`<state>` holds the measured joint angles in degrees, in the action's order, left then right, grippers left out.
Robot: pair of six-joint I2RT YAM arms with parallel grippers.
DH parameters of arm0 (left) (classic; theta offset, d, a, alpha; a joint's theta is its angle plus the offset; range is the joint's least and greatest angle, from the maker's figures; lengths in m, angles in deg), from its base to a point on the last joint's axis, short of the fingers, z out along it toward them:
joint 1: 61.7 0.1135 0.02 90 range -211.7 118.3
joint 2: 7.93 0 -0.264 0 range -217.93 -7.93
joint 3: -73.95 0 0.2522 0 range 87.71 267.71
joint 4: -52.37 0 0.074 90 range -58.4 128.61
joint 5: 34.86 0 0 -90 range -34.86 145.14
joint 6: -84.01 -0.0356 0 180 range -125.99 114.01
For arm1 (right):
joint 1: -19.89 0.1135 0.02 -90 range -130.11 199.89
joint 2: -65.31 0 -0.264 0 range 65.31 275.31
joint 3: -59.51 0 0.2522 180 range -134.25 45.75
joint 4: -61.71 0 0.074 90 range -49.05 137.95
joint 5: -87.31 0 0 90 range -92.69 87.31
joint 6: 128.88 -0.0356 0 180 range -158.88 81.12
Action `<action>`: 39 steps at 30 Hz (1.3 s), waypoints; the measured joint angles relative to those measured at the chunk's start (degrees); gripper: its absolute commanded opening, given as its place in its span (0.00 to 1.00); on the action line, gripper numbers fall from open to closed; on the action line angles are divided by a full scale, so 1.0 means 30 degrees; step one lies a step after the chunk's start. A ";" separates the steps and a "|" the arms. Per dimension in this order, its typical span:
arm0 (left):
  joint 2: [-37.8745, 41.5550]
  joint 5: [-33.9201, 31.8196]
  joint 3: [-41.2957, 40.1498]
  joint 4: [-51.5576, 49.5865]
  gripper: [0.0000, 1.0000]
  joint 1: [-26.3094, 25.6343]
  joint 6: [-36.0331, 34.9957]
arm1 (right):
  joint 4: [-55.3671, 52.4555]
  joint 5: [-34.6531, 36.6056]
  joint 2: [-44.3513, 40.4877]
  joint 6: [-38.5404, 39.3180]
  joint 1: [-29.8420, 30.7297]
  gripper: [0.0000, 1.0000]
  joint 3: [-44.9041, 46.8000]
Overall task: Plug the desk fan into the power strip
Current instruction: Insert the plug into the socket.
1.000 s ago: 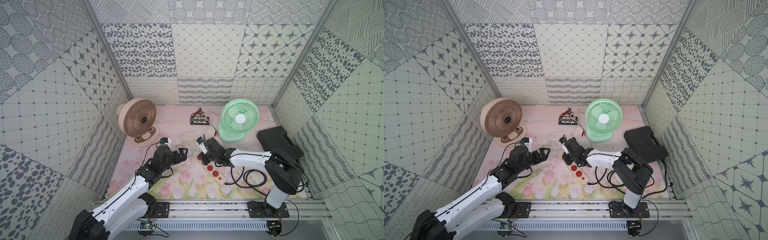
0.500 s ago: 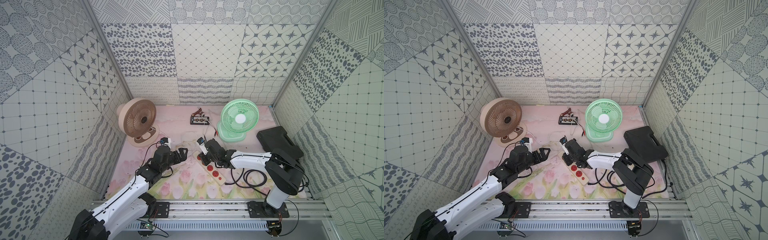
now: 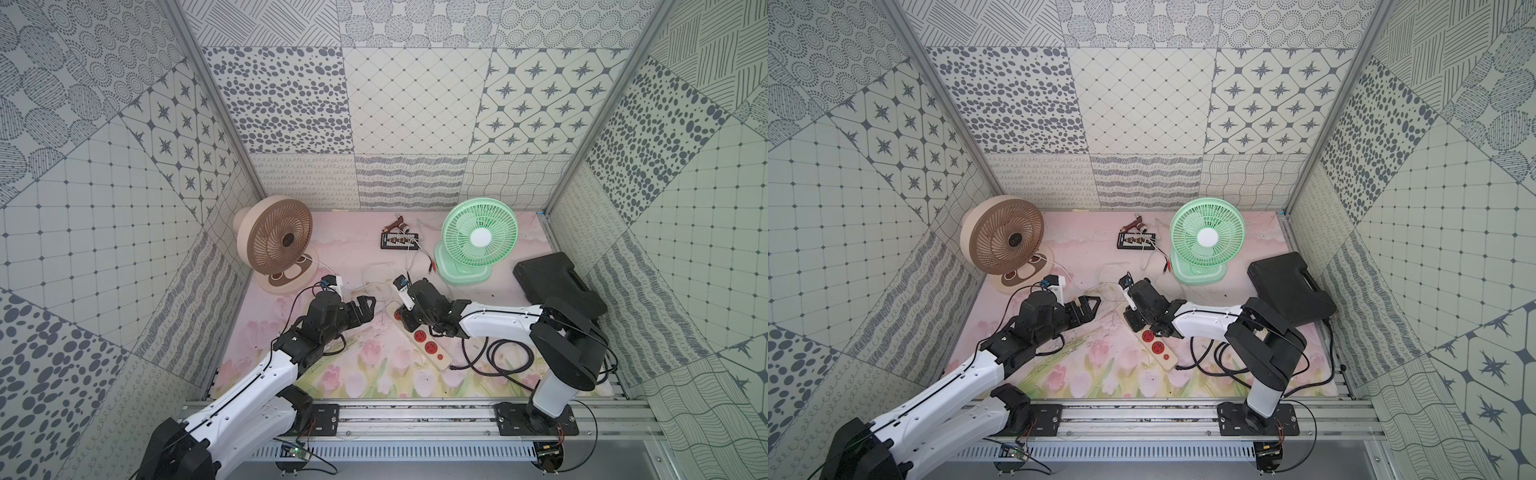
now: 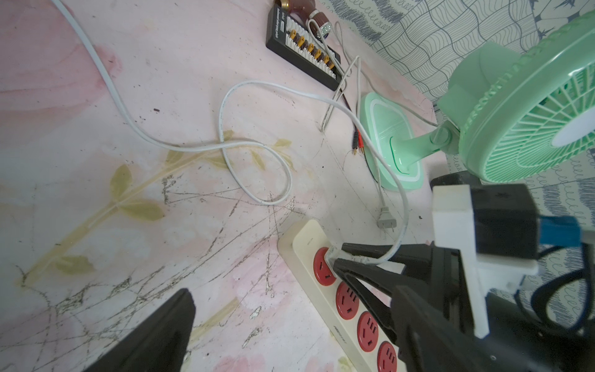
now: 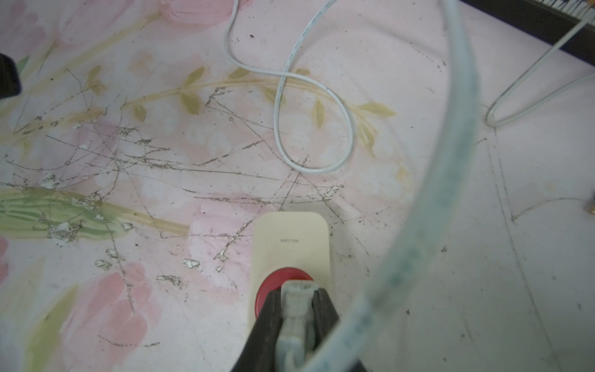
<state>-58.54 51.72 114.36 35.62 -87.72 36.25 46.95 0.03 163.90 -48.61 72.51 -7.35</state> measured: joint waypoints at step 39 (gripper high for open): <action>0.2091 0.0058 -0.0714 0.0007 0.99 0.0080 0.0029 | -0.6586 0.1137 -0.5705 -0.3344 0.3235 0.82 0.3781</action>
<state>-52.27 51.89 112.22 35.64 -87.48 36.33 27.19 3.44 146.79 -58.64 82.21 4.00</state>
